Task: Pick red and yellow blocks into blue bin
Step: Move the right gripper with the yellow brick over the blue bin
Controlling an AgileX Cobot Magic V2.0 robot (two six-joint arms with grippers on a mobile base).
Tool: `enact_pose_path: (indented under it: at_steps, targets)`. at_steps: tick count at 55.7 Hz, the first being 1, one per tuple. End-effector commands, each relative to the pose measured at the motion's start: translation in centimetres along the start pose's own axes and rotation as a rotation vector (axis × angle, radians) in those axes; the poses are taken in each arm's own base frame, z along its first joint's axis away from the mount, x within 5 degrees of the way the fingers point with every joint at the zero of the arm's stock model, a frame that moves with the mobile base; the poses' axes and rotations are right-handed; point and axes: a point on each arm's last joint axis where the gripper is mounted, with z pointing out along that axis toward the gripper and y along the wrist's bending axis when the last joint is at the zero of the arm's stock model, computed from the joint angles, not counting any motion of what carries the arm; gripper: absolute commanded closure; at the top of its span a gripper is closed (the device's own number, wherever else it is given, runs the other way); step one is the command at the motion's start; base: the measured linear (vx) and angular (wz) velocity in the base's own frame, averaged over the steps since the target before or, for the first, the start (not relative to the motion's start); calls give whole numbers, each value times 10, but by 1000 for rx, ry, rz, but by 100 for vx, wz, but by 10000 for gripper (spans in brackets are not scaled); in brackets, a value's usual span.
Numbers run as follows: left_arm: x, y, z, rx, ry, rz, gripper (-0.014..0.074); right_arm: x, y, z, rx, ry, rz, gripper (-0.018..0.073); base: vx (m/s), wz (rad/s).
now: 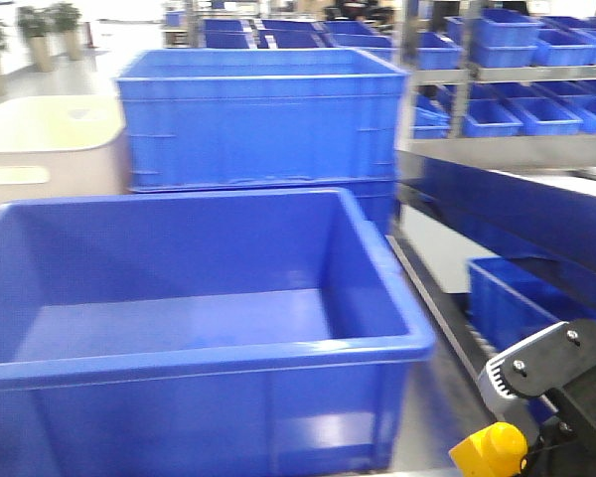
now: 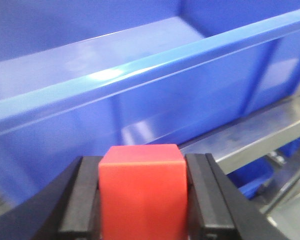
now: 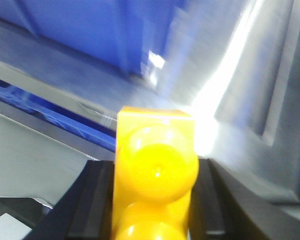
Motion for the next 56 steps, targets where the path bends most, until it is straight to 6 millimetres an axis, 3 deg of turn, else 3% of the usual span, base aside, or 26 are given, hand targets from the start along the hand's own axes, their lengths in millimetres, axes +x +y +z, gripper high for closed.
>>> enact_pose_path:
  at_steps: [1,56]
  targets:
    - [-14,0,-4,-3,-104,-9,225,-11,-1,-11,10,-100,-14,284,3,41]
    - [-14,0,-4,-3,-104,-9,225,-11,-1,-11,10,-100,-14,284,1,12]
